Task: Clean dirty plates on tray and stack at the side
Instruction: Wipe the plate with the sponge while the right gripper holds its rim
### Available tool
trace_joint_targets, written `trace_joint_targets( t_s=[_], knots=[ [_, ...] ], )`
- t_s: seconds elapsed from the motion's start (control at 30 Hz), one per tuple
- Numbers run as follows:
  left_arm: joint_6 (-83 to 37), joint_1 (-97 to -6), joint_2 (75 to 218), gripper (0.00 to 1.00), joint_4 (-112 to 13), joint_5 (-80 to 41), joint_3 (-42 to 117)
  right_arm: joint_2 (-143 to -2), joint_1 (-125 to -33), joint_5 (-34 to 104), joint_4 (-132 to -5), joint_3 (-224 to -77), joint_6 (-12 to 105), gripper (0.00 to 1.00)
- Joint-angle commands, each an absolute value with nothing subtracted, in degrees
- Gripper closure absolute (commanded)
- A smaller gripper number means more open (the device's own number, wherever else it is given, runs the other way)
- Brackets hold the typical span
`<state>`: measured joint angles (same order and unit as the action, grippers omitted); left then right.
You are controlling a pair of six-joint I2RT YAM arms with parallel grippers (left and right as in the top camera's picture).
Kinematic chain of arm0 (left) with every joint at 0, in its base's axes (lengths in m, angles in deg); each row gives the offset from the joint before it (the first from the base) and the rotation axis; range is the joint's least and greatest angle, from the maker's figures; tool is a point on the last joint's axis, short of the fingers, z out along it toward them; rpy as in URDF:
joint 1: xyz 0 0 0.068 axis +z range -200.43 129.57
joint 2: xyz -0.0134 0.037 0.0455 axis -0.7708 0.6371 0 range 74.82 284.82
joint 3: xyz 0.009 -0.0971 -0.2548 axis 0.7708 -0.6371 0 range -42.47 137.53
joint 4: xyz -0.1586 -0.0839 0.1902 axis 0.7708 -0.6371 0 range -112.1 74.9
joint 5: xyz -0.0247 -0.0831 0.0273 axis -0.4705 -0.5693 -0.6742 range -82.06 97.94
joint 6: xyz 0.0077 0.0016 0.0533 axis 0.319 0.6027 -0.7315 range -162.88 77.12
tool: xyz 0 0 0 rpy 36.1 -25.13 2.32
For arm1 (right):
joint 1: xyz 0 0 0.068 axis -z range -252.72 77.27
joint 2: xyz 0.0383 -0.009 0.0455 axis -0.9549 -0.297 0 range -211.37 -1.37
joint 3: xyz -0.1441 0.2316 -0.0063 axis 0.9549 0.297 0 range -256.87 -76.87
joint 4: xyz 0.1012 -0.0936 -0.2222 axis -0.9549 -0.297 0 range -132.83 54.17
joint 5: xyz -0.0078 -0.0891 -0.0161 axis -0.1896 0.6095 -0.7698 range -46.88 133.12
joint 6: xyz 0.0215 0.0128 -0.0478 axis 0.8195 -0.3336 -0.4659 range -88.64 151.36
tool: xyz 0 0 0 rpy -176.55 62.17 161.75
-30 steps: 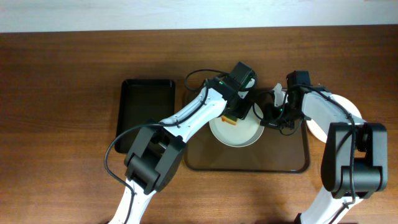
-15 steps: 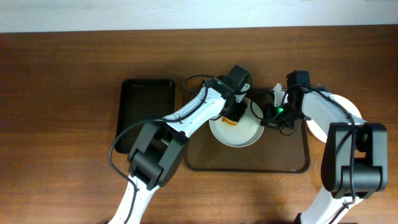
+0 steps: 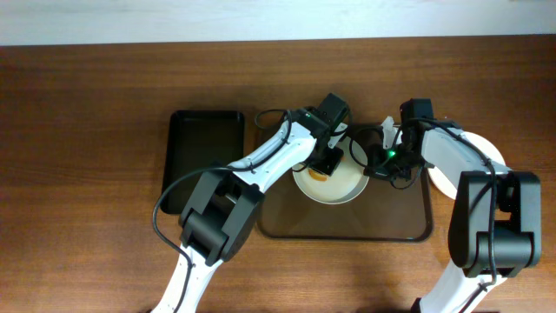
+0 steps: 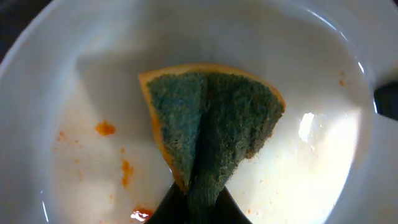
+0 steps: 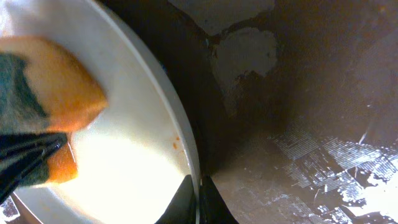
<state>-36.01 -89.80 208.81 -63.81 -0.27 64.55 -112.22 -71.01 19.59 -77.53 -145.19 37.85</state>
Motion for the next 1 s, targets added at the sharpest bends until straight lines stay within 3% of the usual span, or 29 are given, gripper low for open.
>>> trace_joint_targets(
  t_s=[0.0,0.1,0.33,0.67,0.73,0.8,0.83,0.97],
  knots=[
    [-36.12,-89.74,209.93,0.94,-62.15,9.76,60.96,-111.35,-71.34,19.76,-77.55,-144.9,37.87,0.96],
    [-36.16,-89.52,209.93,0.98,-60.97,20.19,60.96,-111.35,-71.32,19.74,-77.55,-144.9,37.87,0.96],
    [-36.09,-87.75,209.8,1.0,-56.29,25.78,62.93,-111.35,-71.34,19.61,-77.53,-144.9,37.87,0.96],
    [-32.4,-86.83,195.85,1.0,-67.0,37.89,68.22,-111.35,-71.32,19.61,-77.57,-144.9,37.87,0.95],
    [-28.95,-84.34,194.45,1.0,-73.58,34.33,68.22,-111.35,-71.32,19.59,-77.57,-144.9,37.89,0.88],
    [-28.31,-79.64,193.93,1.0,-80.81,26.74,68.22,-111.35,-71.32,19.35,-77.57,-144.9,37.89,0.65],
    [-28.29,-76.6,193.95,1.0,-84.46,23.47,68.18,-111.35,-71.34,19.35,-77.57,-144.9,37.89,0.6],
    [-28.09,-63.59,194.06,1.0,-89.66,11.86,64.59,-111.35,-71.34,19.37,-77.57,-144.92,37.87,0.57]
  ],
)
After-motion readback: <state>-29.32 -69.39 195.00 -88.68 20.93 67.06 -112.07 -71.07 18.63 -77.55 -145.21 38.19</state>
